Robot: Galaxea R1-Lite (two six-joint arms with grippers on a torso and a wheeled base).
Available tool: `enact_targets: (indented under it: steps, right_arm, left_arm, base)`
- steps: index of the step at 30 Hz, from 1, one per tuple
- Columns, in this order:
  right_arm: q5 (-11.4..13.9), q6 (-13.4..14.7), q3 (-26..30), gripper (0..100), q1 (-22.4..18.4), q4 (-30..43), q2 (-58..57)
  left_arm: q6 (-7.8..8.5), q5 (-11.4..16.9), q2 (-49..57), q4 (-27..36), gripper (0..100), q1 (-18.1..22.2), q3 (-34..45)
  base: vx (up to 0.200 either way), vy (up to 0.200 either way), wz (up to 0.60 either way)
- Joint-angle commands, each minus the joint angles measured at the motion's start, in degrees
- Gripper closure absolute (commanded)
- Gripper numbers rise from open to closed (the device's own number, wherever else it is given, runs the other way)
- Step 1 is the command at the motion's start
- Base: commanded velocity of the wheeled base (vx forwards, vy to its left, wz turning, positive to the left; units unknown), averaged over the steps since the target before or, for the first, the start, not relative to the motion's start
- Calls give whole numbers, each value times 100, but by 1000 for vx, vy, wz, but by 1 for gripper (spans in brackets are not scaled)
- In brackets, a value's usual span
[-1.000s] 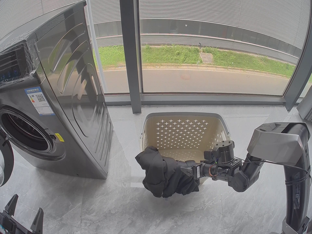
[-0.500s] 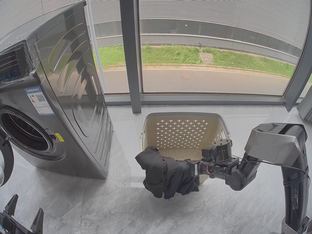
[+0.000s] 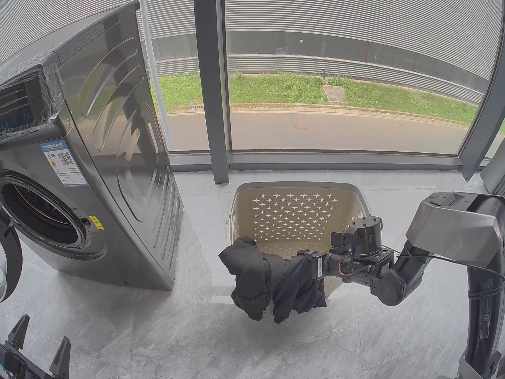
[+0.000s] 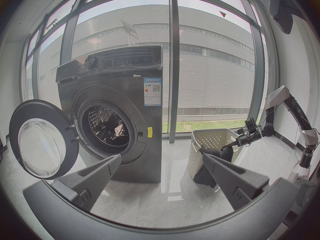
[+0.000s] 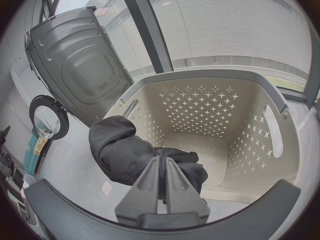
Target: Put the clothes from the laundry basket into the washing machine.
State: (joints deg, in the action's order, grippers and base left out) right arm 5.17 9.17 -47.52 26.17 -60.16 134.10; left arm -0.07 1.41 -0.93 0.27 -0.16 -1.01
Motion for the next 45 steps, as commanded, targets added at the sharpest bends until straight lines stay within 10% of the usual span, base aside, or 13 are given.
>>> enact_targets:
  steps: [1, 18, 19, 45]
  right_arm:
    - [-7, 24, 164, 100, -42, -136, -173]
    - [-7, 103, 357, 100, 415, -567, -182]
    - [-7, 103, 357, 0, 415, -567, -173]
    - [-25, -82, 76, 0, 46, -576, 670]
  left_arm:
    - [-10, -1, 93, 0, 0, -2, 101]
    - [-10, -1, 93, 0, 0, -2, 92]
    - [-10, -1, 93, 0, 0, -2, 92]
    - [-10, -1, 93, 0, 0, -2, 92]
  base:
    - [0, 0, 0]
    - [0, 0, 0]
    - [0, 0, 0]
    - [0, 0, 0]
